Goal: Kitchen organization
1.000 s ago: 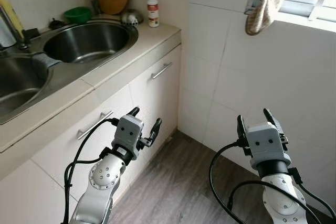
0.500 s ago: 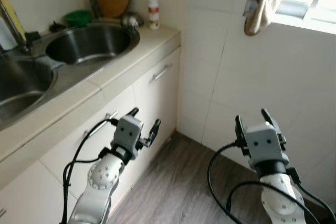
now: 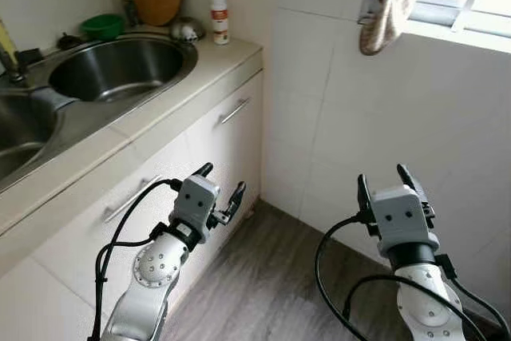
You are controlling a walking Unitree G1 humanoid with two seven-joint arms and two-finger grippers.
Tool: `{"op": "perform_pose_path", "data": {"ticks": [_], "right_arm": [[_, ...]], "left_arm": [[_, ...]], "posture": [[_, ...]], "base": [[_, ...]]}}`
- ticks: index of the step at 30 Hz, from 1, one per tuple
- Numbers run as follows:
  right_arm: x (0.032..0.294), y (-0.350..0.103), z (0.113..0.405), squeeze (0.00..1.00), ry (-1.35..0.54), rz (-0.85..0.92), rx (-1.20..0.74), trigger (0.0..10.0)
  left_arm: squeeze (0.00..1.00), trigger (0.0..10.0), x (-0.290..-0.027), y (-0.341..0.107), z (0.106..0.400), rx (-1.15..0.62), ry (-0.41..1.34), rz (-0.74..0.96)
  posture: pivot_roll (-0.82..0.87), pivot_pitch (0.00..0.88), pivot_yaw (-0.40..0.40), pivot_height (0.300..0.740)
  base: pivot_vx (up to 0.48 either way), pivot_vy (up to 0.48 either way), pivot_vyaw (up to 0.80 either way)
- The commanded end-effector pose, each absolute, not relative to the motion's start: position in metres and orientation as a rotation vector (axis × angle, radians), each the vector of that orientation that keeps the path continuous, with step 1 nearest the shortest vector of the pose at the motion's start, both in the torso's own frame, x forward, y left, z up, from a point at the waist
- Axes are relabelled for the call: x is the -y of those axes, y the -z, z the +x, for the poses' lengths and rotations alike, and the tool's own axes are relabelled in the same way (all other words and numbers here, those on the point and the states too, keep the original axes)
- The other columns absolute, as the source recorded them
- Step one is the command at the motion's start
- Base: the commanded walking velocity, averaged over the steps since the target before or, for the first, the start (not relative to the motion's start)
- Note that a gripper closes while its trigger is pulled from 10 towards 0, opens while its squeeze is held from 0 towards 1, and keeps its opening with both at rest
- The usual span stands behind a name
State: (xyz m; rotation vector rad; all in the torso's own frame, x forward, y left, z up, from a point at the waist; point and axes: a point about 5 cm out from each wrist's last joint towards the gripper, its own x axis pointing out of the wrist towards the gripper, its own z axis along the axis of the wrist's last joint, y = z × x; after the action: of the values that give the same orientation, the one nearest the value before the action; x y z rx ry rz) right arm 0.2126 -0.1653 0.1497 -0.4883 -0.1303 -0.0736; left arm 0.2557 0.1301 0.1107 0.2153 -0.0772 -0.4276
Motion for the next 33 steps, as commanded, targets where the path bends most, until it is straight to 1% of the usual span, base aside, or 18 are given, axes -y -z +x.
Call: {"op": "perform_pose_path", "data": {"ticks": [1, 8, 14, 16, 18, 29, 31, 33], "right_arm": [[0.1672, -0.1496, 0.2126, 0.0, 0.084, -0.488, 0.124, 10.0], [0.1669, -0.1492, 0.2127, 0.0, 0.082, -0.485, 0.121, 10.0], [0.1673, -0.1491, 0.2129, 0.0, 0.08, -0.485, 0.12, 10.0], [0.1675, -0.149, 0.2129, 0.0, 0.081, -0.485, 0.12, 10.0], [0.1677, -0.149, 0.213, 0.0, 0.08, -0.486, 0.119, 10.0], [0.1678, -0.1487, 0.213, 0.0, 0.08, -0.488, 0.118, 10.0], [0.1676, -0.1482, 0.2127, 0.0, 0.08, -0.488, 0.117, 10.0], [0.1673, -0.1481, 0.2124, 0.0, 0.081, -0.487, 0.116, 10.0]], "left_arm": [[0.0, 10.0, -0.1298, -0.1151, 0.2557, 0.097, 0.427, 0.22], [0.0, 10.0, -0.1319, -0.1134, 0.2566, 0.082, 0.424, 0.198], [0.0, 10.0, -0.1315, -0.1116, 0.2574, 0.07, 0.434, 0.194], [0.0, 10.0, -0.1314, -0.1113, 0.2575, 0.071, 0.433, 0.198], [0.0, 10.0, -0.1316, -0.1109, 0.2579, 0.07, 0.429, 0.194], [0.0, 10.0, -0.1318, -0.1095, 0.2582, 0.071, 0.427, 0.197], [0.0, 10.0, -0.1317, -0.109, 0.2578, 0.072, 0.428, 0.197], [0.0, 10.0, -0.1318, -0.1088, 0.2576, 0.074, 0.431, 0.199]], "posture": [[-0.15, 0.0, 0.021, 0.74], [-0.15, 0.0, 0.022, 0.74], [-0.15, 0.0, 0.02, 0.74], [-0.15, 0.0, 0.02, 0.74], [-0.15, 0.0, 0.02, 0.74], [-0.15, 0.0, 0.023, 0.74], [-0.15, 0.0, 0.022, 0.74], [-0.15, 0.0, 0.023, 0.74]], "base": [[0.0, 0.0, -0.8], [0.0, 0.0, 0.0], [0.0, 0.409, 0.0], [0.0, 0.48, -0.8], [0.0, 0.48, 0.0], [0.0, 0.0, 0.0], [0.0, 0.0, -0.8], [0.0, 0.0, 0.0]]}}
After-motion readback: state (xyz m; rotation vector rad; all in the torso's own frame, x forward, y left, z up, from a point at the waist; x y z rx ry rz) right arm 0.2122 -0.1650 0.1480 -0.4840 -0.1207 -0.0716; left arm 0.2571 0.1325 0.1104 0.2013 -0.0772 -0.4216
